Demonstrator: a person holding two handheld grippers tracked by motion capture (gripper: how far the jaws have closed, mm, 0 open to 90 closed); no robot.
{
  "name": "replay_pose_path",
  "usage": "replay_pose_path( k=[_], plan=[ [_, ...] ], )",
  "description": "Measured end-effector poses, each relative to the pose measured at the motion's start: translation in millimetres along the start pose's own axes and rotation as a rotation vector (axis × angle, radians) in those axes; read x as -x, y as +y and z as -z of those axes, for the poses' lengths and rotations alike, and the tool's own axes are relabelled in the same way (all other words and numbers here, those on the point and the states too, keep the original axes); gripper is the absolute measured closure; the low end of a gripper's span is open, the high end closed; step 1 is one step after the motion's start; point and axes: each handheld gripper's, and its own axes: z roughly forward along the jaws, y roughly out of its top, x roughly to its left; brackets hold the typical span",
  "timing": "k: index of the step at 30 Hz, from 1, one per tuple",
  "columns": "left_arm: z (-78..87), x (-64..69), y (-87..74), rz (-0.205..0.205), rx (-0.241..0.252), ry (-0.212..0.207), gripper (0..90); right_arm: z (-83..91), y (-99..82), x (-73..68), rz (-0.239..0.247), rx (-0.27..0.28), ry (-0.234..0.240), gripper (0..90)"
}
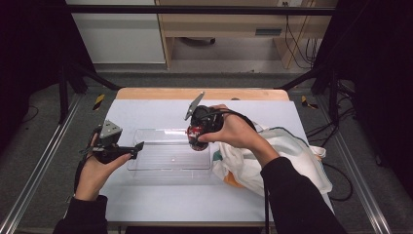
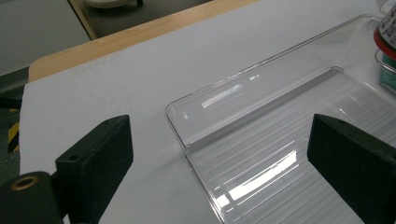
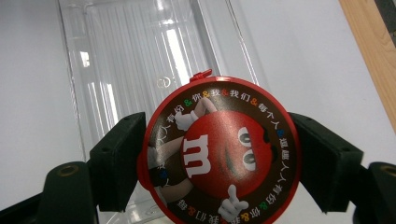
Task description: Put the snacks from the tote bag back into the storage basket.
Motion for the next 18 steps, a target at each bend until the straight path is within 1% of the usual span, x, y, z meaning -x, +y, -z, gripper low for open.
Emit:
replay_pose_path(
  k=[5, 9, 12, 13, 14, 18],
  plan=[
    [0.0, 0.4, 0.2, -0.004, -0.004, -0.002, 7.1, -3.5, -0.9, 0.2, 0.007, 0.003, 0.001, 24.4],
    [0.0, 0.3, 0.0, -0.003, -0.004, 0.0, 7.1, -5.6, -0.4, -0.5, -0.003, 0.0, 0.003, 24.3],
    [-0.2, 0.3, -0.1, -0.004, -0.005, -0.001, 7.1, -7.8, -1.4, -0.1, 0.007, 0.004, 0.006, 24.3],
    [-0.2, 0.4, -0.1, -0.004, -0.005, -0.002, 7.1, -8.2, -1.6, -0.6, -0.002, -0.004, 0.009, 24.3],
    [-0.3, 0.5, -0.1, -0.004, -0.005, -0.003, 7.1, -9.6, -2.4, -0.1, 0.005, 0.004, 0.01, 24.3],
    [-0.2, 0.5, 0.0, -0.005, -0.005, -0.003, 7.1, -11.3, -3.8, -0.3, -0.005, -0.001, 0.011, 24.3]
  ],
)
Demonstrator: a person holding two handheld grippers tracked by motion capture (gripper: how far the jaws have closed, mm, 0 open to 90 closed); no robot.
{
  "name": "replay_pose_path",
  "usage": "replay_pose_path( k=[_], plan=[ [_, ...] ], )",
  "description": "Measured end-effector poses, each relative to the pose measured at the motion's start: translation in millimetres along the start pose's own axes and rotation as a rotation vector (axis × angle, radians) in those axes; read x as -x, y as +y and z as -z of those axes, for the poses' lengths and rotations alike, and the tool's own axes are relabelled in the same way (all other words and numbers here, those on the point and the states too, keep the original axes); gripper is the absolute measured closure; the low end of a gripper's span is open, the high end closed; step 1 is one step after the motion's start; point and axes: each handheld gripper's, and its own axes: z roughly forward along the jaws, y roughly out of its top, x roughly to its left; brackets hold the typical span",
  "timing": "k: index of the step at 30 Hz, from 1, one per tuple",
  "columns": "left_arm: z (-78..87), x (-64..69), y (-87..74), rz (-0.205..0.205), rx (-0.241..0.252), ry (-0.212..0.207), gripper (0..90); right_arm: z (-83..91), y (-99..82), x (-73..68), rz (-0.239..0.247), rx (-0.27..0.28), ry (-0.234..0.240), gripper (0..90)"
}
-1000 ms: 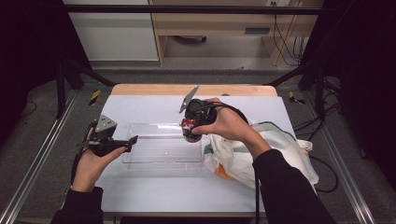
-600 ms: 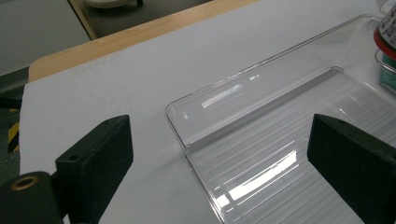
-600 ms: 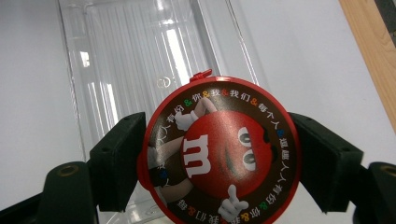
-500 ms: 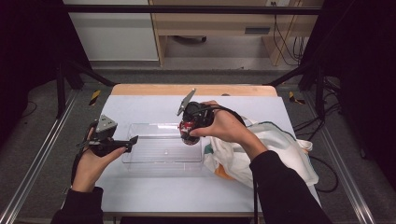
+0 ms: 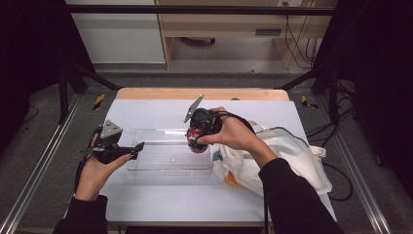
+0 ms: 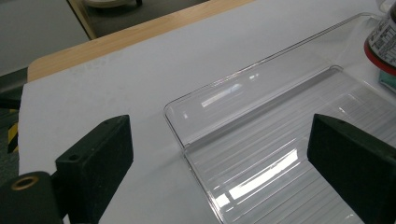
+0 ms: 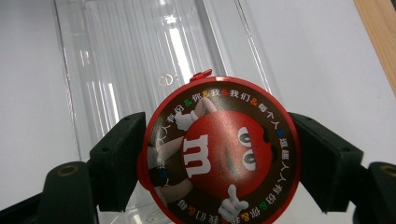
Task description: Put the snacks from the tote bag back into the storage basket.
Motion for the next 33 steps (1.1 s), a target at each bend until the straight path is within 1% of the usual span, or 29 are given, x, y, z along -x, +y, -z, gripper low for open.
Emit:
replay_pose_path(
  k=[1, 5, 6, 11, 12, 13, 18, 25, 27, 33],
  plan=[
    [0.0, -0.1, 0.0, 0.0, 0.0, 0.0, 7.1, -0.1, -0.2, -0.1, -0.005, -0.004, 0.002, 24.3],
    [-0.2, -0.3, -0.3, 0.002, -0.001, 0.002, 7.1, -0.3, -2.1, 1.1, 0.001, -0.008, 0.004, 24.3],
    [-0.2, -0.3, -0.3, 0.001, -0.001, 0.001, 7.1, -0.7, -2.6, 0.9, -0.007, -0.004, 0.004, 24.3],
    [-0.4, -0.1, -0.3, 0.001, 0.0, 0.001, 7.1, -1.3, -5.5, 2.5, -0.008, -0.003, 0.01, 24.3],
    [-0.3, -0.1, -0.3, 0.002, 0.0, 0.0, 7.1, -1.5, -5.7, 2.1, -0.015, -0.004, 0.008, 24.4],
    [-0.2, -0.1, -0.3, 0.001, -0.001, 0.001, 7.1, -1.7, -6.1, 2.7, -0.007, -0.005, 0.008, 24.3],
    [-0.8, -0.1, -0.5, -0.002, -0.001, 0.0, 7.1, -2.2, -6.8, 1.8, -0.016, -0.005, 0.008, 24.3],
    [-0.8, 0.1, -0.5, 0.0, -0.002, -0.001, 7.1, -3.7, -8.1, 2.4, -0.007, -0.005, 0.008, 24.3],
    [-1.0, 0.0, -0.6, 0.0, -0.003, 0.0, 7.1, -4.4, -8.4, 1.9, -0.014, -0.007, 0.007, 24.3],
    [-1.7, 0.8, -0.7, -0.004, -0.005, -0.002, 7.1, -8.4, -10.2, 1.9, -0.015, -0.009, 0.007, 24.3]
  ],
)
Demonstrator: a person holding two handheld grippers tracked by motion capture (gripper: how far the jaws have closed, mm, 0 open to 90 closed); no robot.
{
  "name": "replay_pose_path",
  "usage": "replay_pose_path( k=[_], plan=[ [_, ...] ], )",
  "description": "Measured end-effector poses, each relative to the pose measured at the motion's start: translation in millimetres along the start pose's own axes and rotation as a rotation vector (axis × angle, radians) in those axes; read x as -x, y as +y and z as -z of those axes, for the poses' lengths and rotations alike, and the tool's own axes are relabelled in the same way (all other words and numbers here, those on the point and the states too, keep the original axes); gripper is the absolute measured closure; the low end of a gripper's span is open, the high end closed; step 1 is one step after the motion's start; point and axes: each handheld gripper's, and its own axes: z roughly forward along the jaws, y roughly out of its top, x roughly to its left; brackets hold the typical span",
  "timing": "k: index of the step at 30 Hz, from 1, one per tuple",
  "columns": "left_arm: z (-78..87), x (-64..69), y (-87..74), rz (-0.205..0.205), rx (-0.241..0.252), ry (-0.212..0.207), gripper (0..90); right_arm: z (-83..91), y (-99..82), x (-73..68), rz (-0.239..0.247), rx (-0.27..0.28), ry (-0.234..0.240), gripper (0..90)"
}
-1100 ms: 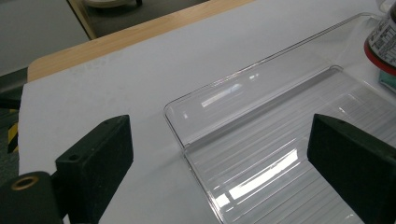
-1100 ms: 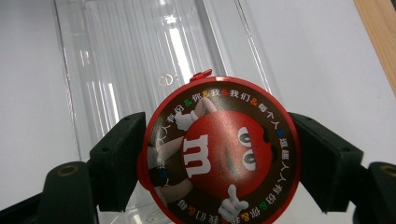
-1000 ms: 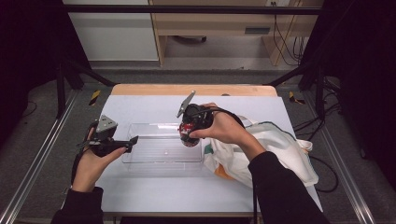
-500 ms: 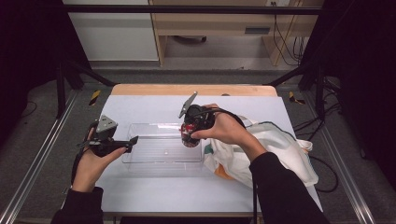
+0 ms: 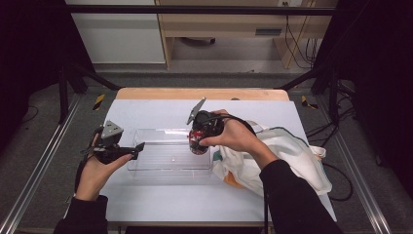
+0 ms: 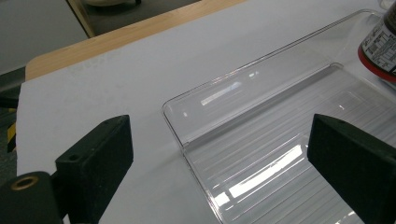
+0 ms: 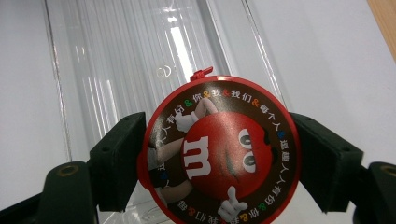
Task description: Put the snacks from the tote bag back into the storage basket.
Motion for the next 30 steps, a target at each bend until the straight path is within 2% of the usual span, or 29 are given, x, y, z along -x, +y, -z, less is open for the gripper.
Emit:
replay_pose_path(
  k=[18, 30],
  plan=[
    [-1.3, 0.9, -0.3, -0.004, -0.006, -0.001, 7.1, -7.5, -4.3, -0.1, -0.001, 0.005, 0.008, 24.3],
    [-1.2, 1.2, -0.1, -0.011, -0.013, -0.002, 7.1, -12.1, -5.1, -1.4, 0.006, -0.012, 0.01, 24.3]
  ],
)
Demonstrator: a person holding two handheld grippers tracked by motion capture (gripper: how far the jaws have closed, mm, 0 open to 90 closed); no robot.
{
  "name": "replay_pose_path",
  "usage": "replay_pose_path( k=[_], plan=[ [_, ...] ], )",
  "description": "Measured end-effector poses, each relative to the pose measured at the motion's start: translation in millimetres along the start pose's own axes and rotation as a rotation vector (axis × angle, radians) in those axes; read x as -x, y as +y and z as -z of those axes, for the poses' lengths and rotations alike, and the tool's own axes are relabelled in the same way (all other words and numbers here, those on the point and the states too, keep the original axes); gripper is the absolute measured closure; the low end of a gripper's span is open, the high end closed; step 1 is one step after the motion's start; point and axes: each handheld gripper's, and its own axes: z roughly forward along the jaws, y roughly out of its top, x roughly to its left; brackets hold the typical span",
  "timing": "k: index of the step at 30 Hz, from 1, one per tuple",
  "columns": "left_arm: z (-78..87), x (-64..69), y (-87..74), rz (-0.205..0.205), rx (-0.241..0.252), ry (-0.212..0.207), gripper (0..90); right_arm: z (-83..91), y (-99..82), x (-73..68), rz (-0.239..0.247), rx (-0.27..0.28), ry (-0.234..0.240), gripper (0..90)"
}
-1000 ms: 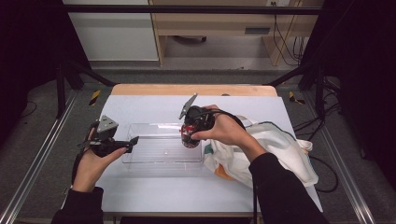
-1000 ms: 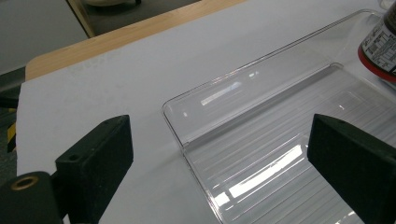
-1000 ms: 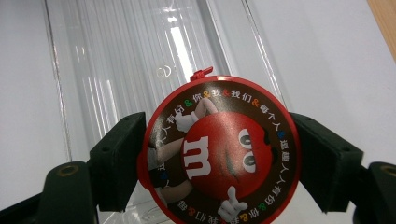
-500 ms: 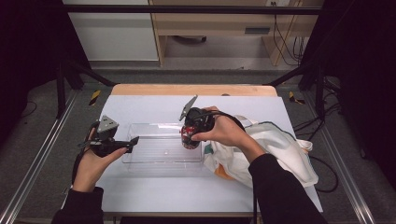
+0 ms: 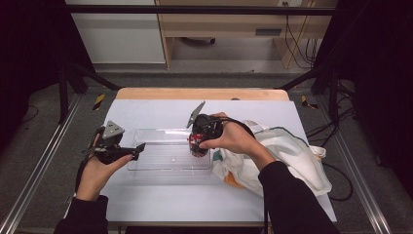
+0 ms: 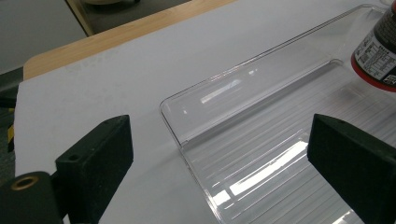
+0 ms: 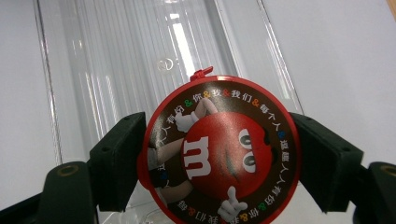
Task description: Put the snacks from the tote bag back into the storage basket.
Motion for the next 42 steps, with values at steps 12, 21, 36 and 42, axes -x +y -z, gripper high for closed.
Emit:
replay_pose_path(
  k=[12, 21, 36, 42],
  plan=[
    [-0.3, 0.0, -0.2, -0.001, -0.002, 0.0, 7.1, -6.7, -1.4, 0.4, 0.003, -0.006, 0.001, 24.3],
    [-0.8, -0.2, -0.6, 0.0, -0.003, -0.001, 7.1, -9.9, -2.3, -0.2, 0.006, -0.017, 0.003, 24.3],
    [-0.8, -0.2, -0.6, -0.004, -0.007, -0.003, 7.1, -16.2, -3.3, -1.0, 0.028, -0.039, 0.0, 24.3],
    [-0.4, -0.1, -0.5, -0.001, -0.003, -0.002, 7.1, -19.2, -3.4, -2.5, 0.022, -0.048, 0.001, 24.3]
  ],
)
